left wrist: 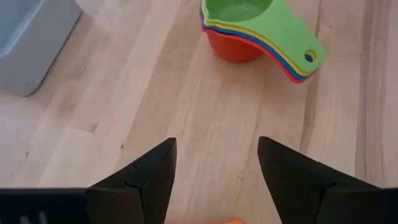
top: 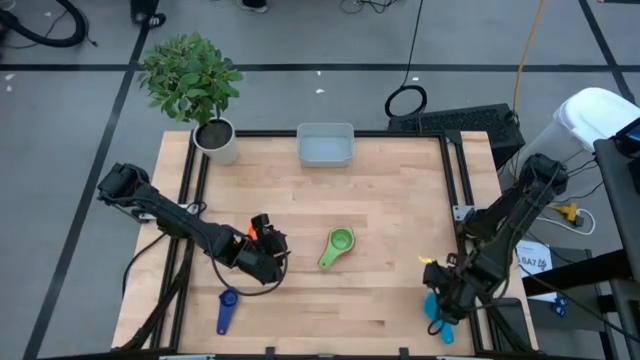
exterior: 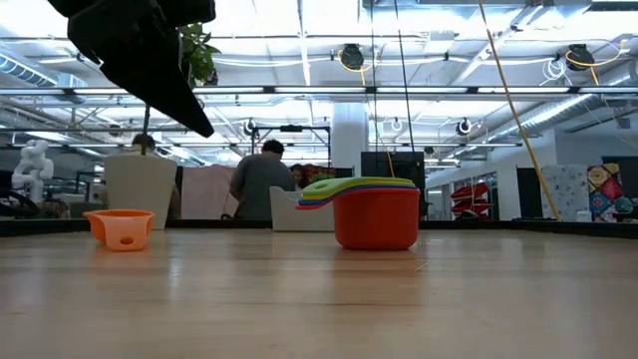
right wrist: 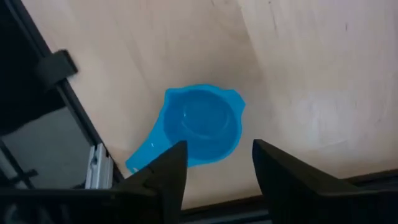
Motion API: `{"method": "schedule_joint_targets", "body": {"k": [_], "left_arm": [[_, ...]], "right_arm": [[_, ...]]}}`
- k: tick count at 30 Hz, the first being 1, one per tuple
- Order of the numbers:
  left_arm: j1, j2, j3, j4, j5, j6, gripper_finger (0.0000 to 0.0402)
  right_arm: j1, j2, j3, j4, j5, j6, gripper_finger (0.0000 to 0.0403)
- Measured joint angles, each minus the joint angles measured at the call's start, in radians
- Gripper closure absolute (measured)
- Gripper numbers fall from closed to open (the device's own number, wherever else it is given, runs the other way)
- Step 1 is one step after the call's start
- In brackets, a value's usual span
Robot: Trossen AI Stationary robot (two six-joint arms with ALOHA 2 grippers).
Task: Nest measuring cups in basket
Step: Stack the light blue measuring cup on top of the green measuring cup
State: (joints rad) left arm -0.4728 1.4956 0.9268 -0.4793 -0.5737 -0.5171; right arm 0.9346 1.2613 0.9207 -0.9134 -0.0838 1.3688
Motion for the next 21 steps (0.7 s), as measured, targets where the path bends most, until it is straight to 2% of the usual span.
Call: {"method": "schedule_joint_targets", "body": {"k": [8, 21], "left_arm": [[-0.004, 0.000, 0.000, 0.002, -0.002, -0.006, 0.0172], [-0.026, 0.000, 0.000, 0.003, -0.003, -0.016, 0.0172]], "right_arm": [[0.050, 0.049, -0.036, 0.093, 0.030, 0.107, 0.0244], [0.050, 0.134, -0.049, 0.094, 0.035, 0.096, 0.0241]]}}
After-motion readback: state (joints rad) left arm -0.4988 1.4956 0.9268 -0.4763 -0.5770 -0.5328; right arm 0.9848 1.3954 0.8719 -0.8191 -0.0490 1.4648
